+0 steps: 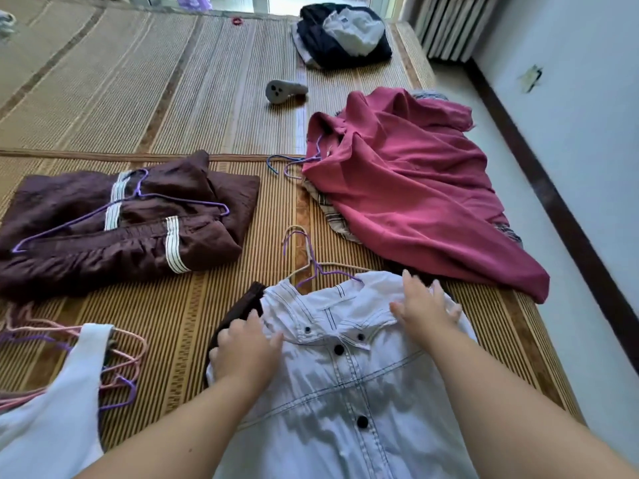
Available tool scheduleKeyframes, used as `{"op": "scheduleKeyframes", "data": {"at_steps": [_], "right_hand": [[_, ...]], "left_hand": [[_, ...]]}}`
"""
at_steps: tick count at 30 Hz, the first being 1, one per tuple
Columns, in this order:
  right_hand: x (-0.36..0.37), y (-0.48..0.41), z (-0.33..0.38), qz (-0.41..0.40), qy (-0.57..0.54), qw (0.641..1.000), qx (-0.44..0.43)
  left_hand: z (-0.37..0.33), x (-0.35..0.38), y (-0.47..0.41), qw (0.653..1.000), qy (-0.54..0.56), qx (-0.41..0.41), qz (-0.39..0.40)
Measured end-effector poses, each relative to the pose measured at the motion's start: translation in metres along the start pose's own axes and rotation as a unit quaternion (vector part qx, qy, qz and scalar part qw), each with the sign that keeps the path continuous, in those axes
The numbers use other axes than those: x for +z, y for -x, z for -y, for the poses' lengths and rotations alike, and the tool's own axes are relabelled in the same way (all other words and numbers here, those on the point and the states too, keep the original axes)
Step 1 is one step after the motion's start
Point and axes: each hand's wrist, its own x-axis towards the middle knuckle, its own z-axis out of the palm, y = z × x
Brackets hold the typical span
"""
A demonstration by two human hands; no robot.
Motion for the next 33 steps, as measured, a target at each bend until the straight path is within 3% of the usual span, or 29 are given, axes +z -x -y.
{"op": "scheduleKeyframes", "data": {"at_steps": [4,7,11,17,24,33], "right_hand": [[-0.003,-0.005,-0.002,-0.01,0.142,0.99,-0.005],[-0.017,0.018,-0.009,-0.052,0.158,0.982,-0.086],[-0.058,0.084,-0.036,0.014,-0.047,0.979,-0.198],[-0.127,0.188,-0.082,-0.012,-0.2,0.965,-0.173],[-0.236,0.339,-0.124,-0.113,-0.268,0.944,-0.156],[-0.366,0.532,-0.172,-0.291,-0.25,0.907,-0.174]], "left_hand": [[0.006,-0.005,-0.005,0.999,0.041,0.025,-0.002],[0.008,-0.024,0.012,0.988,0.131,0.083,-0.002],[0.0,-0.064,0.059,0.971,0.183,0.156,0.0],[-0.04,-0.133,0.14,0.962,0.159,0.221,-0.02],[-0.075,-0.226,0.283,0.936,0.166,0.309,-0.037],[-0.114,-0.335,0.453,0.867,0.175,0.453,-0.108]]}}
